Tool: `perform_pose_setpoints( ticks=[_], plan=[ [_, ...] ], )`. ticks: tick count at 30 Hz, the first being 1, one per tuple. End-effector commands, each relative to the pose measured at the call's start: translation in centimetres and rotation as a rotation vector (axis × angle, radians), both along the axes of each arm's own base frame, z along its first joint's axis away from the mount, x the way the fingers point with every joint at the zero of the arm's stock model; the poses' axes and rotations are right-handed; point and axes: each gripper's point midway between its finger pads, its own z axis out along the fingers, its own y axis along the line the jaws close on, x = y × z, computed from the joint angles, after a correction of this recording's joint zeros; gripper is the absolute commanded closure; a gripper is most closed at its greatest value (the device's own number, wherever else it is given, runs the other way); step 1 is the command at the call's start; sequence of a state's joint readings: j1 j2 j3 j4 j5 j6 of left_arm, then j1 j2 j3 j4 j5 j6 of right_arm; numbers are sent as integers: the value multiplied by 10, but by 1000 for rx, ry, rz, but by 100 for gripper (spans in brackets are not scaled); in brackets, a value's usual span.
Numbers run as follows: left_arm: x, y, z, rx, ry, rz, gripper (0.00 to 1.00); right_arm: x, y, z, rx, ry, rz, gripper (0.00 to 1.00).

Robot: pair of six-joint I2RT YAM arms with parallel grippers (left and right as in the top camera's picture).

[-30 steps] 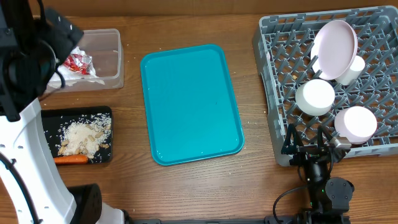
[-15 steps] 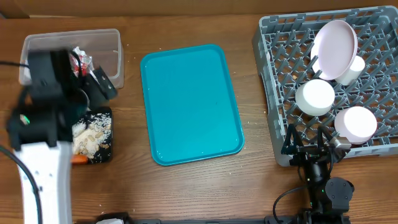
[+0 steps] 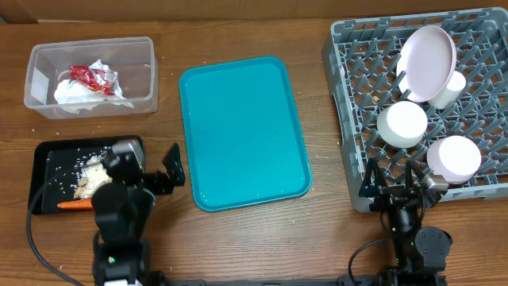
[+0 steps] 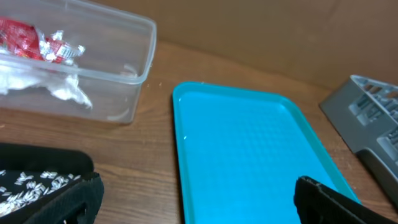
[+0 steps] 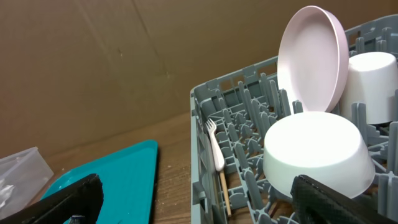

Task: Sort waste into correct bins and load items into the dishwasher rack

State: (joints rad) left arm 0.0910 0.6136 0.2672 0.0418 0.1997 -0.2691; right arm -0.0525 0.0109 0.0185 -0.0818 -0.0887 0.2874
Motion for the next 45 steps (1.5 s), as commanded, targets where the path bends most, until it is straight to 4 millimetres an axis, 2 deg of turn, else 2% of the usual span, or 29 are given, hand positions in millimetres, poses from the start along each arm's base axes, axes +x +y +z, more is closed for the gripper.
perform_pose_setpoints(
  ticks=[1,5,11,14,24,30,45],
  plan=[
    [-14,-8,-18,53,-74,-50,0,0,-3,-2,-4,-2,-12,0],
    [-25,-7,-39,70,-105,-41,0,0,-3,-2,-4,-2,-12,0],
    [-30,-6,-35,119,-123,-41,0,0,-3,-2,-4,-2,-12,0],
    [-37,-5,-45,171,-88,-51,0,0,-3,-2,-4,-2,-12,0],
    [-43,-4,-5,208,-266,-30,0,0,-3,-2,-4,-2,-12,0],
    [-43,4,-6,249,-259,4,0,0,-3,-2,-4,-2,-12,0],
    [-43,4,-6,266,-260,0,0,0,-3,-2,-4,-2,-12,0]
  ],
)
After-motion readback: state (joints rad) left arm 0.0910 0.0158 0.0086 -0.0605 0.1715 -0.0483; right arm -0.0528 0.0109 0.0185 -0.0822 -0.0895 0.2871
